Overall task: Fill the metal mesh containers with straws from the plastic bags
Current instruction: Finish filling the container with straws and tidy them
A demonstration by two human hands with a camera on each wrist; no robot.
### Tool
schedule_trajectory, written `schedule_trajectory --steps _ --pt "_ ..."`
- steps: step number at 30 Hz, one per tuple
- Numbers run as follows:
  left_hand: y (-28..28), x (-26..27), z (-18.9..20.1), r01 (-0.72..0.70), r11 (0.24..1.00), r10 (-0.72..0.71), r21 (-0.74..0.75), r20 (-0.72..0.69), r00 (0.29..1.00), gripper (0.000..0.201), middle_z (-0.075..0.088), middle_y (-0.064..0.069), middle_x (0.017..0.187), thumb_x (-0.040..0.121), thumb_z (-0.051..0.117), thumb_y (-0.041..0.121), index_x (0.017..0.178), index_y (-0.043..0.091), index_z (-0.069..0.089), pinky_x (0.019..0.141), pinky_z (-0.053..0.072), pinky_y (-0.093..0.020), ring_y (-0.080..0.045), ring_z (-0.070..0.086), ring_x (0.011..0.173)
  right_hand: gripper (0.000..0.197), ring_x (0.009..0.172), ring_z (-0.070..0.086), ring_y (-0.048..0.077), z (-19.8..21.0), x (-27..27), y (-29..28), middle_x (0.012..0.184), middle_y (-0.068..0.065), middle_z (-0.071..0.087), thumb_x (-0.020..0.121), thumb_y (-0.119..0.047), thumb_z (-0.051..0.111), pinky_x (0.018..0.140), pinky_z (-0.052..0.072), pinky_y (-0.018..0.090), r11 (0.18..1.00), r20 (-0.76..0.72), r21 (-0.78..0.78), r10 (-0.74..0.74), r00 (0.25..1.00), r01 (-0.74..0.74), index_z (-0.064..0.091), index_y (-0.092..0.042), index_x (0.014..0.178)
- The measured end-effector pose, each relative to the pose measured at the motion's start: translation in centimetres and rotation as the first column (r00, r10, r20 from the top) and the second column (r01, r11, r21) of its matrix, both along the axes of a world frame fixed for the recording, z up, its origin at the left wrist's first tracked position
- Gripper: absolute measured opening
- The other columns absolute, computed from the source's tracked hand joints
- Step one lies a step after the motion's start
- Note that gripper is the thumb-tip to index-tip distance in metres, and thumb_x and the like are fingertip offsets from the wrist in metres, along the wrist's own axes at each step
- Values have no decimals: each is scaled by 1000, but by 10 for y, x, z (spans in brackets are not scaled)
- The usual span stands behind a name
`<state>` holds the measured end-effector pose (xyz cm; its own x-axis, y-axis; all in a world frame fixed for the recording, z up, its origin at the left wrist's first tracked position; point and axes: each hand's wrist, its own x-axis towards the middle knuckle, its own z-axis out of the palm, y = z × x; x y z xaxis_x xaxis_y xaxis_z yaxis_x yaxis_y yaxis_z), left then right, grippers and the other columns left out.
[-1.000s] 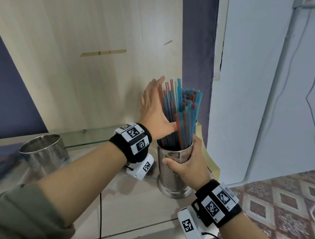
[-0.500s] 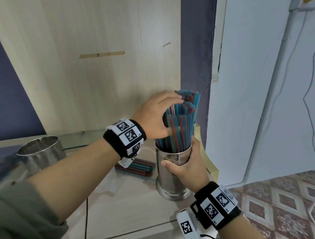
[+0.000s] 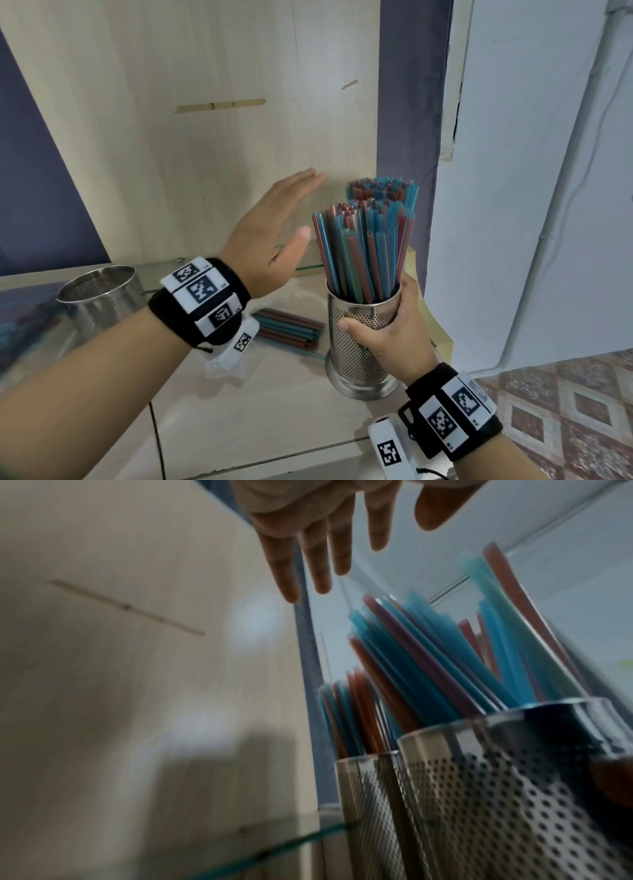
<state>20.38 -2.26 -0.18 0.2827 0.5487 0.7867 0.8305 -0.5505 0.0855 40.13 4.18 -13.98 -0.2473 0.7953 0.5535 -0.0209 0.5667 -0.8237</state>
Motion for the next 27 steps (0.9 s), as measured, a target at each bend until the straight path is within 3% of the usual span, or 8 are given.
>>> schedule_trajectory --steps 2,3,6,8,14,17,21,27 --pt "-2 -17 -11 -81 991 88 -103 73 993 51 52 1 136 93 40 34 141 16 44 101 32 -11 -5 46 124 98 118 56 -1 -1 0 0 120 -27 58 53 -43 92 99 48 19 1000 0 6 -1 1000 1 33 -39 131" --pt "-1 -27 -15 -145 961 167 -236 76 983 48 55 4 130 95 41 39 139 20 46 94 33 -9 -3 49 118 96 118 56 -1 0 -1 0 120 -26 58 54 -40 92 97 47 16 1000 1 7 0 1000 0 33 -43 129" --pt "11 -54 -34 -360 676 340 -643 -162 927 35 61 11 111 96 52 45 123 24 60 84 42 -20 -8 58 102 93 118 55 -2 0 -1 -1 123 -21 57 55 -38 92 94 47 12 1000 3 15 -4 1000 4 31 -51 125" --pt "19 -69 -55 -434 586 358 -684 -263 896 28 65 11 106 92 59 45 109 25 68 85 46 -26 -11 62 99 94 117 56 -4 1 -2 -2 123 -21 57 55 -38 91 92 47 10 1000 2 17 -7 1000 7 30 -47 126" --pt "30 -76 -98 -418 640 213 -644 -374 902 46 59 5 120 78 65 52 116 25 63 98 43 -30 -17 56 112 94 115 56 -6 1 -2 -3 121 -26 56 57 -31 95 91 46 9 999 0 32 -17 1000 17 31 -49 123" --pt "35 -68 -106 -427 598 156 -678 -424 892 53 57 4 119 74 71 47 120 25 61 96 45 -28 -17 56 111 93 114 55 -8 0 -2 -2 117 -30 56 59 -23 94 89 45 7 999 2 32 -14 1000 14 31 -47 123" --pt "39 -64 -115 -516 535 166 -668 -516 840 80 51 6 135 66 73 45 140 29 44 106 42 -34 -16 48 125 93 114 56 -8 -1 -1 -2 115 -36 56 59 -22 94 89 45 6 999 -4 34 -17 1000 17 32 -48 123" --pt "43 -64 -119 -517 514 169 -684 -511 843 62 64 10 117 66 67 44 126 40 56 94 51 -34 -15 58 110 93 116 56 -6 -1 -1 0 116 -38 55 59 -22 94 90 46 8 999 -3 38 -10 1000 10 32 -48 124"
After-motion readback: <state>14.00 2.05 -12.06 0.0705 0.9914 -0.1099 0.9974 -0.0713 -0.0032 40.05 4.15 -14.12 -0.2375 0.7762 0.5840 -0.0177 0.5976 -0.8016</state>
